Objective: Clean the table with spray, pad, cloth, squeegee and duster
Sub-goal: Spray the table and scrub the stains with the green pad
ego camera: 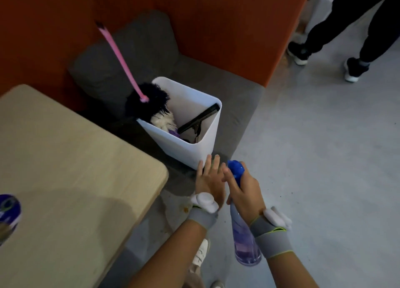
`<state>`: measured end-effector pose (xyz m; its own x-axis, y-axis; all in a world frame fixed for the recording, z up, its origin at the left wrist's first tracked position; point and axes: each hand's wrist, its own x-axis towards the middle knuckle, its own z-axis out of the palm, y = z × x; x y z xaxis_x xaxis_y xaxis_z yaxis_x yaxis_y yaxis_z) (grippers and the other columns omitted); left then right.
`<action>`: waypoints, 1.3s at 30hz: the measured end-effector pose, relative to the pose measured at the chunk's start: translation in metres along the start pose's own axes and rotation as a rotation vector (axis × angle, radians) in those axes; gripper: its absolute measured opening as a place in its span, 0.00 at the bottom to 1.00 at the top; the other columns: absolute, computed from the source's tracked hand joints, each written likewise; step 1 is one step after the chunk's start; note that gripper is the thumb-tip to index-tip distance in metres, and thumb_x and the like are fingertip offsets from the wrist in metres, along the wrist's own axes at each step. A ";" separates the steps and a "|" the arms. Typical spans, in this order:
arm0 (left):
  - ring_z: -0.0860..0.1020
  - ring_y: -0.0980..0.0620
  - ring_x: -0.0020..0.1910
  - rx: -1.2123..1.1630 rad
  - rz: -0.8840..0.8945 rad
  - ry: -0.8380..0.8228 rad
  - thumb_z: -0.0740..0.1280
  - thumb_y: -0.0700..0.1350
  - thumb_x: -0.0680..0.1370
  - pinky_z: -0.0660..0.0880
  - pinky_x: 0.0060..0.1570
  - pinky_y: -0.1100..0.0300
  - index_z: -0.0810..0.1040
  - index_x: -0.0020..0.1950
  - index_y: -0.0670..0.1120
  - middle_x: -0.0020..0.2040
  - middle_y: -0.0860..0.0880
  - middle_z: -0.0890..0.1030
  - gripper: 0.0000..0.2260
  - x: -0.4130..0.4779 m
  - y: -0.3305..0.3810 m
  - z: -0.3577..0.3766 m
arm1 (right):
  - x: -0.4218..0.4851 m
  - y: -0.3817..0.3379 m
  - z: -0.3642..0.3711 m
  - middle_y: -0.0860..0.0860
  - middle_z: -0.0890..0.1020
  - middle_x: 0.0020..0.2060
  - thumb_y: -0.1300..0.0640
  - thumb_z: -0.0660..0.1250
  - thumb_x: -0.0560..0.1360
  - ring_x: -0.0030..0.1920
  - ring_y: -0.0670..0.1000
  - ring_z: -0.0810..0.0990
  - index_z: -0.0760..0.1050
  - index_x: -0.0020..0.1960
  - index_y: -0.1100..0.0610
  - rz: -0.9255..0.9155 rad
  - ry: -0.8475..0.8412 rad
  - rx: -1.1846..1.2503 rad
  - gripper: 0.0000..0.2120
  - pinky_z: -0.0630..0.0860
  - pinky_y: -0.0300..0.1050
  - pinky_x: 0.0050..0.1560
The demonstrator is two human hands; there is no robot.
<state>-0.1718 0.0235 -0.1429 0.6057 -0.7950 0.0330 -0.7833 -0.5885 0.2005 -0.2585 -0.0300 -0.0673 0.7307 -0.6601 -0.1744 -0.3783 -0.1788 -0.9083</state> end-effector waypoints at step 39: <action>0.75 0.46 0.57 -0.184 -0.671 -0.123 0.59 0.47 0.78 0.73 0.50 0.53 0.73 0.60 0.47 0.58 0.48 0.74 0.13 -0.169 -0.158 -0.195 | -0.034 -0.179 0.173 0.46 0.72 0.63 0.45 0.68 0.76 0.58 0.39 0.73 0.62 0.68 0.46 -0.488 -0.419 0.117 0.25 0.69 0.30 0.57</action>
<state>-0.1233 0.2799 0.0110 0.9206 -0.2870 -0.2648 -0.2036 -0.9315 0.3015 -0.1176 0.1510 0.0349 0.9713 -0.1787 0.1566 0.1001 -0.2899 -0.9518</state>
